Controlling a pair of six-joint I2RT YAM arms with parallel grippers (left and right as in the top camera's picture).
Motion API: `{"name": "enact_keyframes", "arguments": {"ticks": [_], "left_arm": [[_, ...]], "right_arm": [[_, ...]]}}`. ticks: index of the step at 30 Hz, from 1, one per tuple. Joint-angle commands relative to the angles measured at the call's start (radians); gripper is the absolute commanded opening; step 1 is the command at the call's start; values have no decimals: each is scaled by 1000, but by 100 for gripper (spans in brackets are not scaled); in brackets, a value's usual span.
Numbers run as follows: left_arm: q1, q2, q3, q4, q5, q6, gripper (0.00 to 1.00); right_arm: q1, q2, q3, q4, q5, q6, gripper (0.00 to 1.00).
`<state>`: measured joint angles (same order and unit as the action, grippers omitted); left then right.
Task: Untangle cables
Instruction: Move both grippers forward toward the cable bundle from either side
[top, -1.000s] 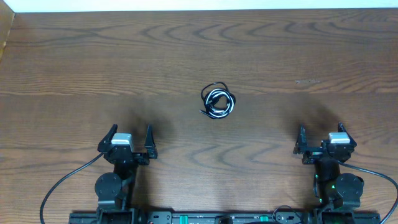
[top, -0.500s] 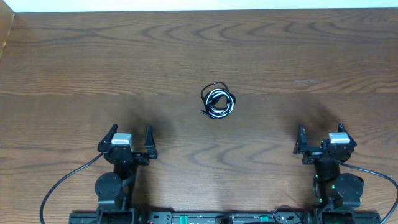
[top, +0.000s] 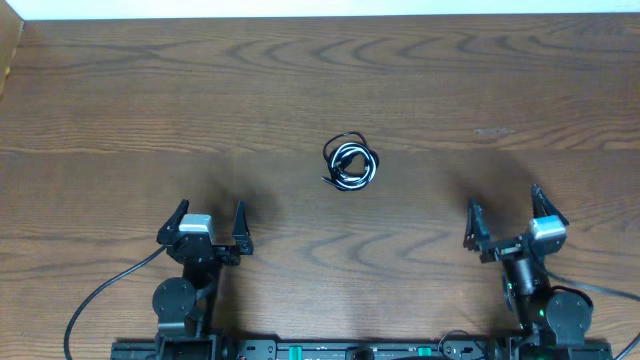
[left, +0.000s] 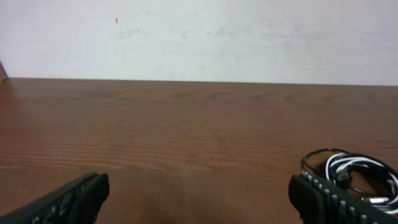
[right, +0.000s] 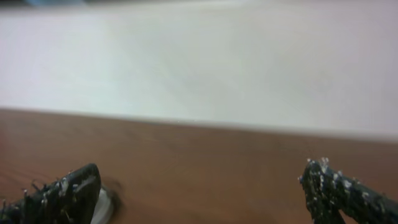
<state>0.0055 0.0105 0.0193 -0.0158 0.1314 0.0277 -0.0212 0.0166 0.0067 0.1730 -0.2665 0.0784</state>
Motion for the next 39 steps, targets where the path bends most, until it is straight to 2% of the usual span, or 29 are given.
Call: {"name": "enact_keyframes", "arguments": {"ticks": [1, 4, 10, 13, 16, 18, 21, 25, 30, 33, 35, 37, 39], "left_arm": [[-3, -7, -15, 5, 6, 21, 98], [-3, -7, -15, 47, 7, 21, 98], [-2, -6, 0, 356, 67, 15, 98], [-2, -6, 43, 474, 66, 13, 98], [-2, 0, 150, 460, 66, 22, 98], [-2, 28, 254, 389, 66, 33, 97], [-2, 117, 436, 198, 83, 33, 98], [-2, 302, 684, -59, 216, 73, 98], [-2, 608, 1057, -497, 285, 73, 98], [-2, 800, 1274, -777, 337, 77, 98], [-2, 909, 1382, -915, 421, 68, 98], [-2, 998, 1453, -1006, 524, 61, 97], [-2, 1061, 1473, -1023, 609, 60, 97]], "right_arm": [[-4, -5, -1, 77, -158, 59, 99], [-4, -5, -1, 171, -160, 59, 99], [-4, -5, 8, 387, -159, -23, 99], [-5, 1, 47, 369, -158, -72, 99], [-4, 42, 134, 262, -162, -98, 99], [-4, 98, 224, 149, -188, -134, 99], [-4, 227, 388, -23, -272, -179, 99], [-4, 455, 641, -310, -404, -212, 99], [-4, 770, 955, -739, -441, -254, 99], [-3, 951, 1105, -935, -477, -285, 99], [-3, 1038, 1154, -977, -566, -248, 99], [-3, 1111, 1175, -980, -730, -119, 99], [-3, 1170, 1174, -977, -895, 28, 99]]}}
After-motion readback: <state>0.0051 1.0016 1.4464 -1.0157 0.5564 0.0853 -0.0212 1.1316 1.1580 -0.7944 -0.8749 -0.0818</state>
